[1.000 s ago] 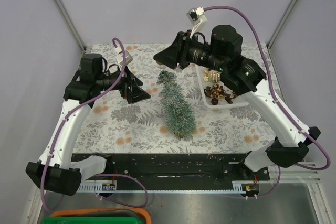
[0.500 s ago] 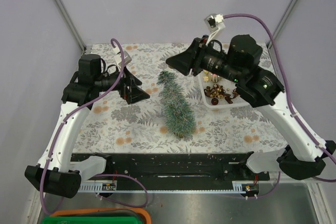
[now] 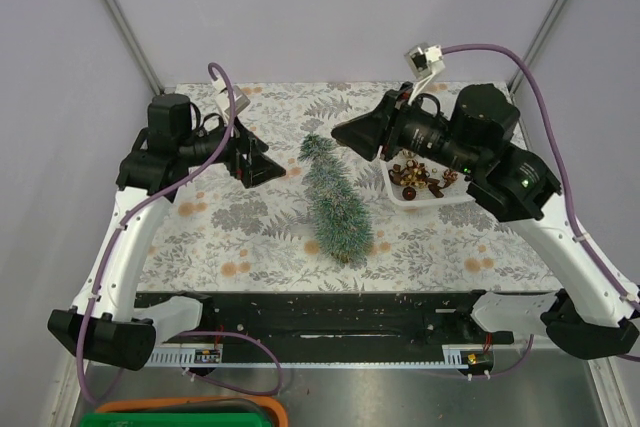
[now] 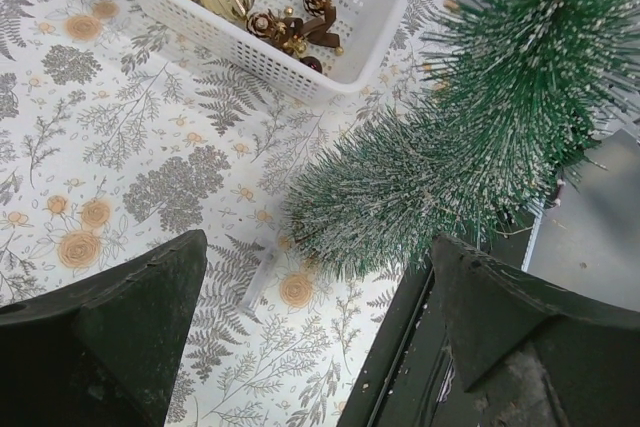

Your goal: Decorate the small christmas tree

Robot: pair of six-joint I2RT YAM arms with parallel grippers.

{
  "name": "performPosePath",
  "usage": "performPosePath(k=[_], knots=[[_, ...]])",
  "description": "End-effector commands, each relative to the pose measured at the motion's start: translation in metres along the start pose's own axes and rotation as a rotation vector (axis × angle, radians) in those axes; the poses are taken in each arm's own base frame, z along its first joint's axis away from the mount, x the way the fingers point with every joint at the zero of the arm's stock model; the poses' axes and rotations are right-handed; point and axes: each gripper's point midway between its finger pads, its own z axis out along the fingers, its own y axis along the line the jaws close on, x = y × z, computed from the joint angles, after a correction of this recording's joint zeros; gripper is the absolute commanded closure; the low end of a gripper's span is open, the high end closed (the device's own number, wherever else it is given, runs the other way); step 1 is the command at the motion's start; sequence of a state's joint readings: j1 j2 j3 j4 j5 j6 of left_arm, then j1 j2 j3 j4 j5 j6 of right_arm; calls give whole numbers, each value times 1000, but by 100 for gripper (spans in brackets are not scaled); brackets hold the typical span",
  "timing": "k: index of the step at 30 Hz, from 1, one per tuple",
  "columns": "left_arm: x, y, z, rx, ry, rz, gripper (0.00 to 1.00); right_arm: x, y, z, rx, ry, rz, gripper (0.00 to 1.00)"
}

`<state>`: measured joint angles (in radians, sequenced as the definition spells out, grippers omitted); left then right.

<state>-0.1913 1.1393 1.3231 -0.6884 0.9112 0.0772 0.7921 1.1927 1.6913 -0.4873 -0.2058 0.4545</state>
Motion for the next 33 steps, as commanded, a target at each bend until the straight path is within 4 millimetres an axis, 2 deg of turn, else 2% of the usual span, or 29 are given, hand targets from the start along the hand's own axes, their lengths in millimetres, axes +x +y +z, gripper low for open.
performPosePath(k=[1,6,11,15,22,33], knots=[[-32,0,-3,-19,-69,63,2,24,5,7,-69,93,-21,85],[-46,6,-1,-40,-95,51,3,38,8,10,-116,146,-44,85],[-56,44,2,-228,-117,2,6,47,11,10,-155,188,-68,84],[-55,59,9,-277,-103,-35,7,49,16,6,-184,200,-72,84],[-60,51,14,-235,-115,-20,6,47,1,-10,-88,174,-106,84],[-60,42,11,-206,-125,10,5,5,-22,-59,137,24,-219,87]])
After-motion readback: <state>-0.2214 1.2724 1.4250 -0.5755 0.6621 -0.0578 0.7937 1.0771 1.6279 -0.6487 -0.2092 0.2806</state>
